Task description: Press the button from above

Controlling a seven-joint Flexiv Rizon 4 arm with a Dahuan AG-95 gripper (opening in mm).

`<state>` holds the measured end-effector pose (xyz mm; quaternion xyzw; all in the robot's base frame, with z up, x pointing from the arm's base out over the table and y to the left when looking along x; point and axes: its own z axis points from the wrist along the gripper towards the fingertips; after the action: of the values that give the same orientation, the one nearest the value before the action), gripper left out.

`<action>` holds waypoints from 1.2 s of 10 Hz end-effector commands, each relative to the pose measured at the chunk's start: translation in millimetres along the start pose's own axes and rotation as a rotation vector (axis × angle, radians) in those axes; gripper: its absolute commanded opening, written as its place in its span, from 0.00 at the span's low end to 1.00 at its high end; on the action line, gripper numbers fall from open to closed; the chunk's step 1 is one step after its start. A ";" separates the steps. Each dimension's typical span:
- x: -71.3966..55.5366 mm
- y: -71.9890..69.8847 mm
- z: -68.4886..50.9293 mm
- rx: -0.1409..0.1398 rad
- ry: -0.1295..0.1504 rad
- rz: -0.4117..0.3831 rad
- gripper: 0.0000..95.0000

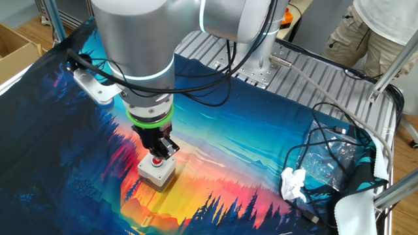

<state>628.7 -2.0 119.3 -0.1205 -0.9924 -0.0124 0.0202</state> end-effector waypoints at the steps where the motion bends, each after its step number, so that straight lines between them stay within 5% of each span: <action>1: -0.7 0.2 1.7 0.005 -0.001 -0.001 0.00; 12: -9.1 -4.7 7.7 0.002 0.005 -0.012 0.00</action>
<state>636.0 -8.2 109.3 -0.1144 -0.9931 -0.0117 0.0228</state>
